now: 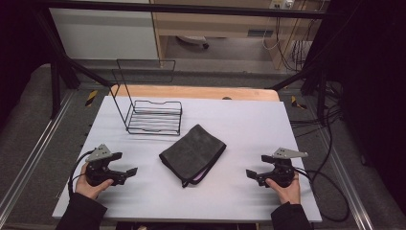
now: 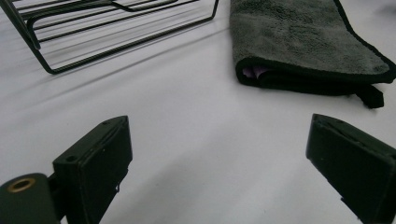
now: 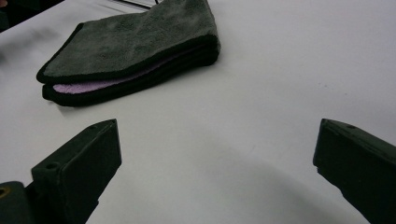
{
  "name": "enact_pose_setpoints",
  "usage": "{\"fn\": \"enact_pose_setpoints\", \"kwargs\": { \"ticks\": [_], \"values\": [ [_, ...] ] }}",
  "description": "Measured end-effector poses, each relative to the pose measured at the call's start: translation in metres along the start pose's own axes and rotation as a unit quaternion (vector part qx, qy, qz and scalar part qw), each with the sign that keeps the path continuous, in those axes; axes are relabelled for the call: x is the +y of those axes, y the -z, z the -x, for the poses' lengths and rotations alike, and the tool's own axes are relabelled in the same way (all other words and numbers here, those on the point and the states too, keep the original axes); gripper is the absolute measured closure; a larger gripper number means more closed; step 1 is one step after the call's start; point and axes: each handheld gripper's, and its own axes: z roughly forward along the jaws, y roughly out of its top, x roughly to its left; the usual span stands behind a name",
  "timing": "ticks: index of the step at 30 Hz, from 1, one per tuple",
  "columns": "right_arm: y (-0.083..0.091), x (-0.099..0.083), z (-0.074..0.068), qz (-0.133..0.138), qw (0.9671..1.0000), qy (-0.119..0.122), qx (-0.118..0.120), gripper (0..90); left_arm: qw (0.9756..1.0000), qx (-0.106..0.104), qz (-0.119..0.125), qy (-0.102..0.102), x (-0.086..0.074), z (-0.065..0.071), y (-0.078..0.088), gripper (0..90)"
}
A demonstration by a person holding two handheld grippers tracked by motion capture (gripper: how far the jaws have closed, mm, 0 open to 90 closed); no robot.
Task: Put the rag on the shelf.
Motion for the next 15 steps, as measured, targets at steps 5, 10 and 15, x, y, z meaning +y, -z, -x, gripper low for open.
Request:
{"fn": "enact_pose_setpoints", "kwargs": {
  "ticks": [5, 10, 15],
  "values": [
    [0.0, 0.0, 0.0, 0.0, 1.0, 0.001, 0.001, 1.7, 1.0, 0.004, -0.004, 0.003, 0.002, 0.002, -0.002, 7.9],
    [0.0, -0.001, -0.001, 0.0, 1.0, 0.0, 0.001, 1.8, 1.0, 0.004, -0.005, 0.003, 0.005, 0.006, -0.003, 10.8],
    [0.0, 0.0, -0.001, -0.001, 1.0, 0.0, -0.001, 1.9, 1.0, 0.006, -0.006, 0.002, 0.01, 0.011, -0.006, 15.0]
  ]
}}
